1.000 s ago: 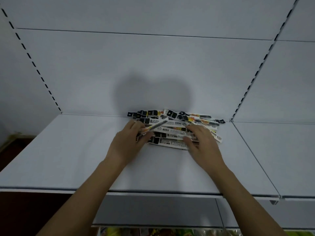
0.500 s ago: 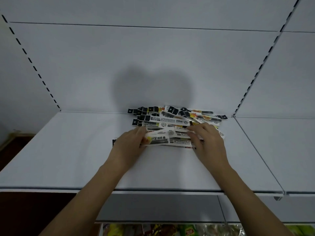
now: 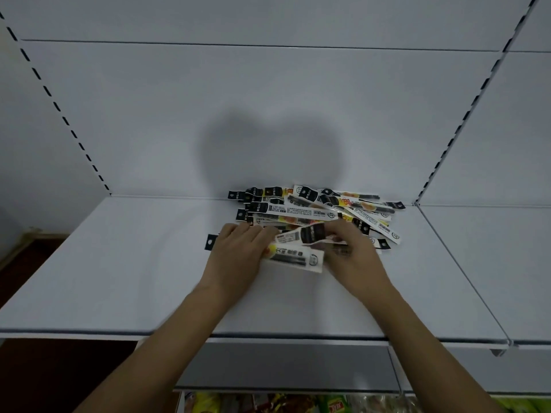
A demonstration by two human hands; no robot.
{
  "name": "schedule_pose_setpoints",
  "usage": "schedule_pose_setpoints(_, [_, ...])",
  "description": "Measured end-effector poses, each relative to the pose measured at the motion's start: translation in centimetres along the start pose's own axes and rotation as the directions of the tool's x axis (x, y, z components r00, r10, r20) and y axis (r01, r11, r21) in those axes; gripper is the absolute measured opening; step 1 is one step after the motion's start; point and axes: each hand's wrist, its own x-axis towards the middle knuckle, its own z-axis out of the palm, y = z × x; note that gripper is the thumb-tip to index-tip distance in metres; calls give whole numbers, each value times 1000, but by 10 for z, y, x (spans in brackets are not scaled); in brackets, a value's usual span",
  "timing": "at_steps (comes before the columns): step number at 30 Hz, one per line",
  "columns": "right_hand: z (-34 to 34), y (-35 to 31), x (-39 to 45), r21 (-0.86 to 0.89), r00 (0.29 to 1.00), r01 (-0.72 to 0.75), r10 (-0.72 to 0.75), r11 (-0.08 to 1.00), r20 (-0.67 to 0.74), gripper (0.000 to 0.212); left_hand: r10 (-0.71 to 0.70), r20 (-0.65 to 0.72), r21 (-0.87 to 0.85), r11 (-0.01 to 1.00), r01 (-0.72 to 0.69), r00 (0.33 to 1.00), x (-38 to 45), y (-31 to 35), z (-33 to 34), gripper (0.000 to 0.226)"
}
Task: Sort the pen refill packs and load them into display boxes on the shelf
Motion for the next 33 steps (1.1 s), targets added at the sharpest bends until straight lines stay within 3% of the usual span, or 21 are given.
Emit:
schedule_pose_setpoints(3, [-1, 15, -1, -340, 986, 33, -87, 940, -143, 19, -82, 18, -26, 996, 82, 997, 1, 3, -4, 45])
schedule_pose_setpoints(5, [4, 26, -2, -498, 988, 41, -111, 866, -110, 20, -86, 25, 14, 996, 85, 996, 1, 2, -6, 26])
schedule_pose_setpoints(7, [5, 27, -3, -566, 985, 43, -129, 823, -112, 18, -83, 60, 15, 996, 83, 995, 1, 2, -7, 28])
schedule_pose_setpoints(12, [1, 16, -6, -585, 937, 96, -272, 806, -221, 20, 30, 14, 23, 999, -31, 999, 0, 2, -1, 35])
schedule_pose_setpoints(14, [6, 12, -6, -554, 934, 251, -349, 794, -78, 34, 60, 11, 18, 998, -61, 998, 1, 2, 0, 43])
schedule_pose_setpoints(17, [11, 5, -7, -402, 897, 437, -425, 805, 123, 34, 124, 90, 7, 992, -125, 988, 1, 1, 2, 31])
schedule_pose_setpoints(19, [8, 4, -7, -411, 916, 385, -395, 826, 65, 39, 97, 107, 18, 995, -99, 989, 0, 2, 1, 29])
schedule_pose_setpoints(22, [-3, 12, -9, -439, 966, 119, -206, 891, -155, 36, -3, 97, 27, 1000, 0, 995, -2, 2, -2, 37])
schedule_pose_setpoints(25, [-4, 26, -9, -467, 983, -36, -54, 883, -176, 29, -57, 86, 11, 998, 57, 995, -1, -1, -2, 34])
schedule_pose_setpoints(28, [-2, 31, -9, -489, 990, -4, -66, 872, -126, 20, -73, 139, -44, 996, 80, 988, -1, 3, -1, 20])
schedule_pose_setpoints(31, [-4, 26, -9, -510, 981, 45, -135, 859, -142, 16, -92, 180, -46, 994, 102, 979, -2, 1, 2, 31])
schedule_pose_setpoints(33, [-4, 22, -9, -537, 958, 70, -207, 841, -200, 16, -52, 131, 7, 999, 51, 990, -2, -1, 4, 30])
